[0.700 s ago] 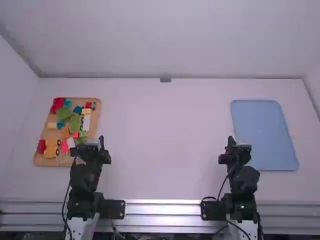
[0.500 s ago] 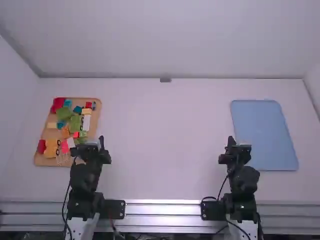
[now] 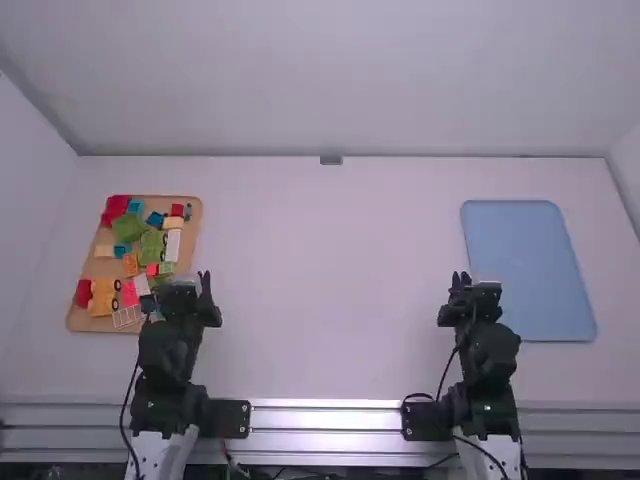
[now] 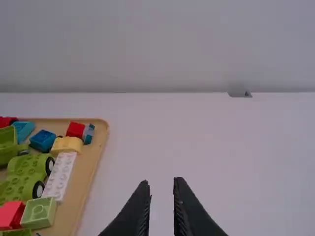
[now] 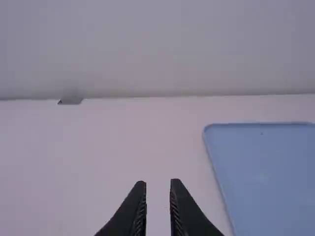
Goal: Assemble lego blocks to make yellow taxi
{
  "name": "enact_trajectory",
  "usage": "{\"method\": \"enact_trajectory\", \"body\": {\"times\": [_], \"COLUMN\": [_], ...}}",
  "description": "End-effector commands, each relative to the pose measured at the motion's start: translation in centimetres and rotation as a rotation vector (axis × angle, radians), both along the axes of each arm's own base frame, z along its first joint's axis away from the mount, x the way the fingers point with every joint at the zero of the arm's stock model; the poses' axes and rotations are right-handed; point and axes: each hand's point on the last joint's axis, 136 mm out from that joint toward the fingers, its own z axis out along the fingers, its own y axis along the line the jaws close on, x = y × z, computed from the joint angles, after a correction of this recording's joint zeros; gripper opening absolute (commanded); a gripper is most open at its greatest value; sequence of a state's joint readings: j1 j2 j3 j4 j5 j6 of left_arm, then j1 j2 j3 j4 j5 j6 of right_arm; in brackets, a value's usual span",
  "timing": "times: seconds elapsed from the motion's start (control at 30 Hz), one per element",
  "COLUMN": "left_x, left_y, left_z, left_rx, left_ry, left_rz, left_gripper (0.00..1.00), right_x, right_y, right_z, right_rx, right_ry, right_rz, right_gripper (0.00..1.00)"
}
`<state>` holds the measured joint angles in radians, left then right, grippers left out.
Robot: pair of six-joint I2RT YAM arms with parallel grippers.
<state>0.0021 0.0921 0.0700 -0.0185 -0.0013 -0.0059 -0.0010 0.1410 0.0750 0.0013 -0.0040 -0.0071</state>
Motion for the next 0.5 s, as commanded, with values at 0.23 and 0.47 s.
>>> {"method": "enact_trajectory", "body": {"times": [0.23, 0.47], "left_x": [0.3, 0.7], "left_y": [0.6, 1.8], "left_z": [3.5, 4.9], "left_rx": [0.02, -0.013], "left_ry": [0.002, 0.031], "left_rz": [0.029, 0.1], "left_gripper": [0.31, 0.43], "right_x": [1.2, 2.5], "right_y": [0.3, 0.6], "right_z": [4.2, 6.0], "right_rx": [0.0, -0.001], "right_ry": [-0.003, 0.018], "right_rz": [0.017, 0.032], "right_gripper": [0.3, 0.43]}}
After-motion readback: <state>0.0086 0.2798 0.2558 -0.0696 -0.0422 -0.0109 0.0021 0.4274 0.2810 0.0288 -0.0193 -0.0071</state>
